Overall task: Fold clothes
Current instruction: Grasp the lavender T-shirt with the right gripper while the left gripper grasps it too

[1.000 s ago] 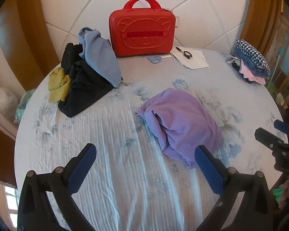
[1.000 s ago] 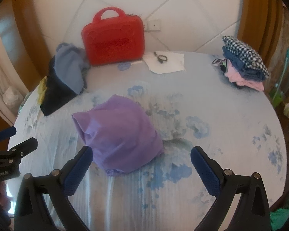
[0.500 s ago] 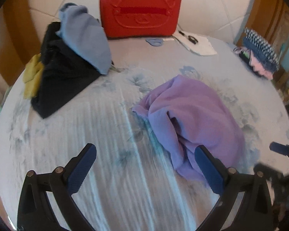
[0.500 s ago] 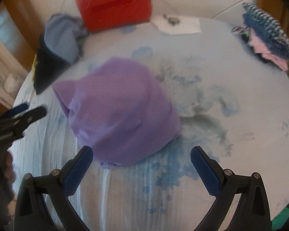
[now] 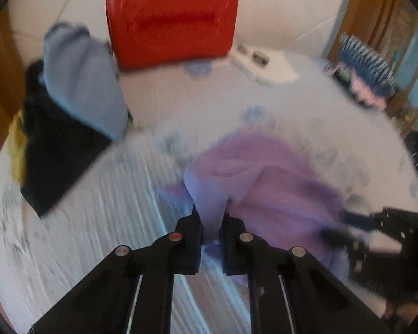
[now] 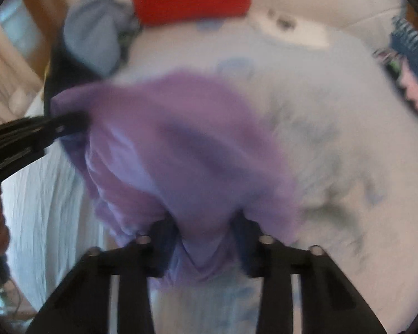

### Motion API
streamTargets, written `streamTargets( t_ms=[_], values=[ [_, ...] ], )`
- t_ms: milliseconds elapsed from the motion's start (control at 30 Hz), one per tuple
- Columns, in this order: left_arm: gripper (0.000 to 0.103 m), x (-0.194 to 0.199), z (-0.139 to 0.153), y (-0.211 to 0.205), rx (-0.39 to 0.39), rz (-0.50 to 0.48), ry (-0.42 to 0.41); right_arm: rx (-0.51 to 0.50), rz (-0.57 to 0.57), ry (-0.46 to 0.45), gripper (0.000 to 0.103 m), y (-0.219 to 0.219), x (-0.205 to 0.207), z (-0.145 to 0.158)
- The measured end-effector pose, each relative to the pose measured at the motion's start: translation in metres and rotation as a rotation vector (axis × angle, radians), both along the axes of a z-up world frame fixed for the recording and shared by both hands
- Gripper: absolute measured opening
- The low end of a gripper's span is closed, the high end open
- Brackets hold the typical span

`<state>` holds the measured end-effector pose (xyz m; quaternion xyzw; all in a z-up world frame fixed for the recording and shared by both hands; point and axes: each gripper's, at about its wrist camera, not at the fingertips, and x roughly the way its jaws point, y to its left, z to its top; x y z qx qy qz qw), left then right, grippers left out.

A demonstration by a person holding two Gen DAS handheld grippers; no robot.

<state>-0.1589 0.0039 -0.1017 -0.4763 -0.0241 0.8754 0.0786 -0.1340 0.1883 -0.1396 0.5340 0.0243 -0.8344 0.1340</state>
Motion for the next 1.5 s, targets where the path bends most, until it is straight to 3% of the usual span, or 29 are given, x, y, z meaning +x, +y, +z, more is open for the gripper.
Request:
streamTargets(
  t_ms=[167, 200, 267, 333, 367, 433, 667, 867, 900, 933, 967, 1000, 1200, 1333, 1367, 1400, 1433, 1500],
  values=[
    [0.011, -0.004, 0.052, -0.015, 0.07, -0.006, 0.043, 0.011, -0.137, 0.202, 0.03, 0.052, -0.009, 0.077],
    [0.015, -0.004, 0.059, -0.017, 0.077, -0.005, 0.049, 0.001, -0.165, 0.223, 0.031, 0.063, -0.01, 0.088],
    [0.038, -0.003, 0.058, -0.017, 0.063, 0.008, 0.034, -0.035, -0.193, 0.238, 0.032, 0.08, -0.01, 0.096],
    [0.08, 0.002, 0.047, -0.015, 0.055, 0.015, 0.0, -0.056, -0.205, 0.229, 0.056, 0.09, -0.007, 0.096],
    [0.082, 0.006, 0.039, -0.013, 0.062, 0.011, -0.025, -0.067, -0.201, 0.216, 0.063, 0.093, -0.003, 0.094],
    [0.082, 0.016, 0.019, -0.008, 0.083, 0.004, -0.076, -0.091, -0.173, 0.174, 0.092, 0.093, 0.01, 0.082],
    [0.082, 0.056, -0.048, 0.009, 0.034, 0.025, -0.209, -0.059, 0.015, -0.007, 0.094, 0.052, 0.052, 0.008],
    [0.082, 0.07, -0.071, 0.019, 0.044, 0.052, -0.246, 0.022, 0.113, -0.052, 0.094, 0.021, 0.053, -0.035],
    [0.082, 0.071, -0.071, 0.022, 0.05, 0.054, -0.242, 0.009, 0.095, -0.035, 0.084, 0.026, 0.048, -0.032],
    [0.082, 0.071, -0.07, 0.026, 0.055, 0.054, -0.235, -0.005, 0.077, -0.019, 0.047, 0.031, 0.042, -0.028],
    [0.082, 0.071, -0.07, 0.029, 0.06, 0.055, -0.227, -0.018, 0.059, -0.003, 0.027, 0.037, 0.036, -0.025],
    [0.082, 0.071, -0.069, 0.032, 0.065, 0.058, -0.219, -0.031, 0.041, 0.014, 0.014, 0.042, 0.03, -0.021],
    [0.082, 0.049, -0.07, 0.068, 0.15, 0.066, -0.19, -0.062, -0.138, 0.174, 0.014, 0.113, 0.004, 0.038],
    [0.081, 0.031, -0.082, 0.096, 0.075, 0.061, -0.2, -0.034, -0.156, 0.151, 0.014, 0.145, 0.001, 0.038],
    [0.074, 0.027, -0.087, 0.1, 0.026, 0.065, -0.216, -0.027, -0.162, 0.141, 0.014, 0.149, 0.003, 0.034],
    [0.049, 0.025, -0.088, 0.102, -0.006, 0.067, -0.221, -0.031, -0.174, 0.128, 0.014, 0.15, 0.004, 0.029],
    [0.034, 0.023, -0.088, 0.103, -0.037, 0.069, -0.226, -0.04, -0.19, 0.111, 0.014, 0.155, 0.003, 0.025],
    [0.018, 0.024, -0.082, 0.091, -0.047, 0.102, -0.234, -0.042, -0.218, 0.092, 0.014, 0.167, 0.003, 0.018]
  ],
)
